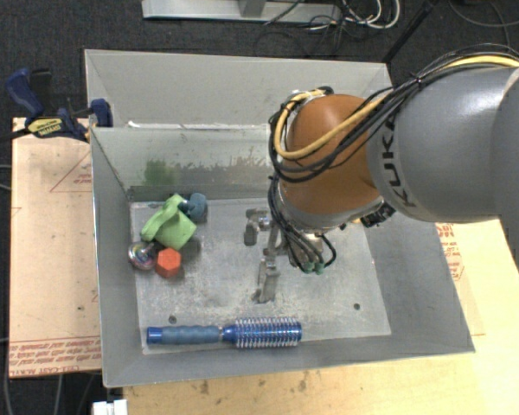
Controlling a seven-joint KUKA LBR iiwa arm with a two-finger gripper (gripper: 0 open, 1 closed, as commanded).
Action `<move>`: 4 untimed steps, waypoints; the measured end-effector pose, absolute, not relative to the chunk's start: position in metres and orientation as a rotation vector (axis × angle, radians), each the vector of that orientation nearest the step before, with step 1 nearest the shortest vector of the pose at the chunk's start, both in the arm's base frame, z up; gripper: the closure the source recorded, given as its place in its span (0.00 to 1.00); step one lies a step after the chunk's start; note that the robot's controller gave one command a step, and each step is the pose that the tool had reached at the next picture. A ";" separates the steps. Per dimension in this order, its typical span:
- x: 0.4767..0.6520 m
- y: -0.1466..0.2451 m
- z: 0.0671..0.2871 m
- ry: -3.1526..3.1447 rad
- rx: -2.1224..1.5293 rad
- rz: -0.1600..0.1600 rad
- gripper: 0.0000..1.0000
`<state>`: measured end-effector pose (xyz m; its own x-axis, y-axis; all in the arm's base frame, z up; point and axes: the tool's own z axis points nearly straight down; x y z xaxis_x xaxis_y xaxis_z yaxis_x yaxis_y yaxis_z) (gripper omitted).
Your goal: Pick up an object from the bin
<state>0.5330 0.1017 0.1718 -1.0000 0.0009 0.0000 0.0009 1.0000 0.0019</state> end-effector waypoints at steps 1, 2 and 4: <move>0.485 0.139 0.071 3.130 -0.051 0.008 0.00; 0.483 0.138 0.072 3.138 -0.049 0.006 1.00; 0.494 0.135 0.200 3.139 -0.080 0.003 0.00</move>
Offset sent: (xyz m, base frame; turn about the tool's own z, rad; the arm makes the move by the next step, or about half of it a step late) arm -0.0509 0.0346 -0.1018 -0.0327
